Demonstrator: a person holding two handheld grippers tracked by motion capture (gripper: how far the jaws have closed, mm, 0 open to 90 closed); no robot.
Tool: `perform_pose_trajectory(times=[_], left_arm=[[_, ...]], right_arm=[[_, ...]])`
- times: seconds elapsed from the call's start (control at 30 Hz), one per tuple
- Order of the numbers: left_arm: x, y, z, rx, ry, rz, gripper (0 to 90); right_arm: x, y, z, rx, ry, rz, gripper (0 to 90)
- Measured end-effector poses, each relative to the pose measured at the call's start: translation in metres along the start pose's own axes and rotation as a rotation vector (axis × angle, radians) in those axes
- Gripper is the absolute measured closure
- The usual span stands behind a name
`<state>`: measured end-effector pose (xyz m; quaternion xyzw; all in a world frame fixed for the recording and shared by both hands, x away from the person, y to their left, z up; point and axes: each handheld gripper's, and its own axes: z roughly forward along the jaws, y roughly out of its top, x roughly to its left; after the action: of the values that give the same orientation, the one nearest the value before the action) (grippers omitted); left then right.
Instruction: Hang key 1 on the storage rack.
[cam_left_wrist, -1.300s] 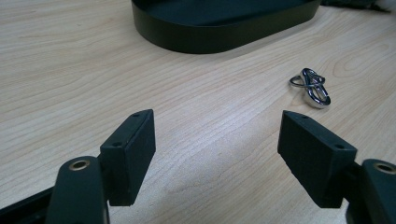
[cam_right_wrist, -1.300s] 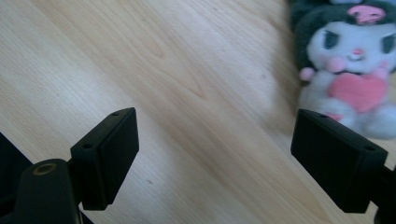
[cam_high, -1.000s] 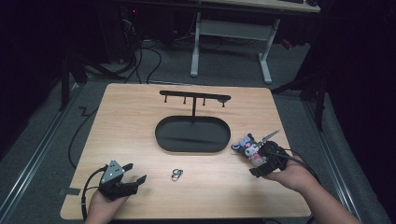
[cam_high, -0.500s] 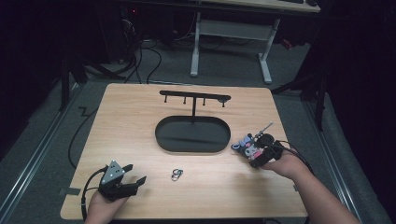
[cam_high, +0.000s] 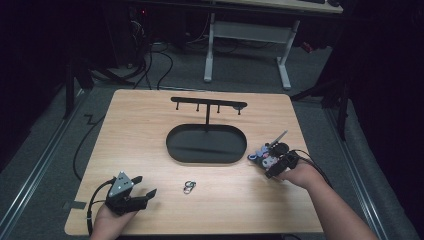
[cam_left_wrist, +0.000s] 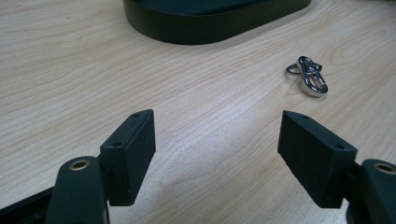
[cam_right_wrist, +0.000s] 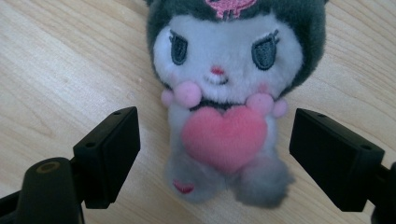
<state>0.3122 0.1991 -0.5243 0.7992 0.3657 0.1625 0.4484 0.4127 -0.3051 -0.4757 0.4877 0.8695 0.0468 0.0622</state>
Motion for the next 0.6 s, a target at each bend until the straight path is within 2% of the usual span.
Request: perform_pose_trajectory(times=[0.03,0.23,0.4,0.43,0.47,0.5,0.6], left_arm=[[-0.0002,0.0000,0.0000,0.000,0.000,0.000,28.2],[0.0001,-0.0004,0.0005,0.005,-0.004,0.002,28.2],[-0.0003,-0.0005,0.0010,0.008,-0.006,0.003,28.3],[-0.0004,-0.0006,0.0010,0.007,-0.006,0.003,28.3],[-0.0004,-0.0006,0.0010,0.007,-0.006,0.003,28.4],[-0.0004,-0.0007,0.0010,0.009,-0.006,0.002,28.4],[-0.0003,0.0000,0.0008,0.004,-0.009,-0.001,28.5]], right_arm=[[-0.0015,0.0009,0.0018,-0.004,-0.005,-0.020,17.4],[-0.0014,0.0033,0.0073,0.026,-0.009,-0.009,24.2],[-0.0024,0.0038,0.0100,0.040,-0.002,0.012,34.6],[-0.0025,0.0038,0.0100,0.038,-0.009,0.009,38.6],[-0.0025,0.0038,0.0100,0.038,-0.009,0.009,38.6],[-0.0024,0.0037,0.0084,0.027,-0.014,0.005,44.6],[-0.0008,0.0040,0.0073,0.036,-0.023,-0.017,46.6]])
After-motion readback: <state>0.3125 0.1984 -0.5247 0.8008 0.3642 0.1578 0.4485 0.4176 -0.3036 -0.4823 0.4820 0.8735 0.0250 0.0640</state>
